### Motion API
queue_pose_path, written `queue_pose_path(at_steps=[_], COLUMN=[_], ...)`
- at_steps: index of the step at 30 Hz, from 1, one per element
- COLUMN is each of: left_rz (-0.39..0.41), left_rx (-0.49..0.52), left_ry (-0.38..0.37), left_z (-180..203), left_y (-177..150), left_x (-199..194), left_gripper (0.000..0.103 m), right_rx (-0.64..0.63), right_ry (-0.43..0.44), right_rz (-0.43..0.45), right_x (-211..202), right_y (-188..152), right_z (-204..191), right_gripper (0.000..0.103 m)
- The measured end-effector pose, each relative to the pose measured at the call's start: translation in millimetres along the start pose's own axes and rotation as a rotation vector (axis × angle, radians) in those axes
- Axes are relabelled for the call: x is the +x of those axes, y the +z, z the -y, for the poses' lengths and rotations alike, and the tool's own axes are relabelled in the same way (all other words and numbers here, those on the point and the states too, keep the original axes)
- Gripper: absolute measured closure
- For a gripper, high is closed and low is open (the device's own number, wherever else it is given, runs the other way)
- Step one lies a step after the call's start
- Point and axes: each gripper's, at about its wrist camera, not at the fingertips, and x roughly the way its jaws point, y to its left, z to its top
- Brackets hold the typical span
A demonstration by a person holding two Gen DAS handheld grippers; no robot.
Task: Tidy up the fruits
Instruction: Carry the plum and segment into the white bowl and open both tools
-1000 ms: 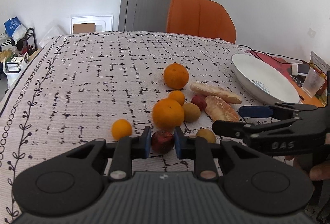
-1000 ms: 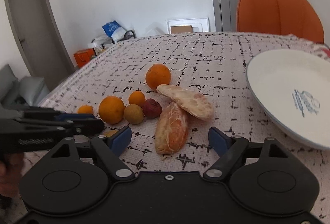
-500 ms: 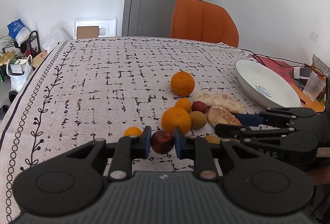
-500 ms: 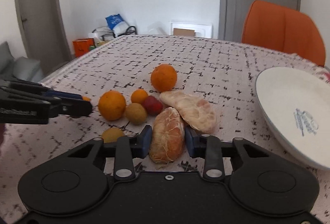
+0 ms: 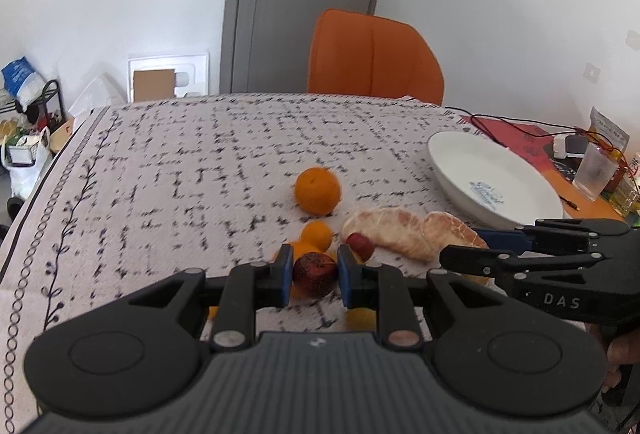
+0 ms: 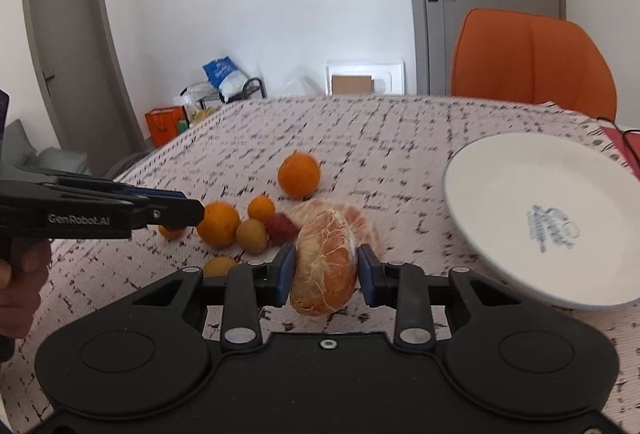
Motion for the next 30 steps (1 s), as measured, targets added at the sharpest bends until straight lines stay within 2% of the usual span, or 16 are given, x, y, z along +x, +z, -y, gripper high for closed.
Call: queue_pose_path(at_steps=[11,30], left_rz=[0.027,0.024], left_rx=[0.061,0.152], left_ry=[-0.048,-0.098], left_z=[36,92], left_y=[21,51], left_x=[14,53], left_gripper=[0.081,0.081], right_rx=[0.033,0.183], right_ry=[-0.033,-0.136], right_rz=[0.091,0.109], right_x=[-28,-42], right_y=[15,0], right_z=[28,102], right_gripper=[0.072,0.072])
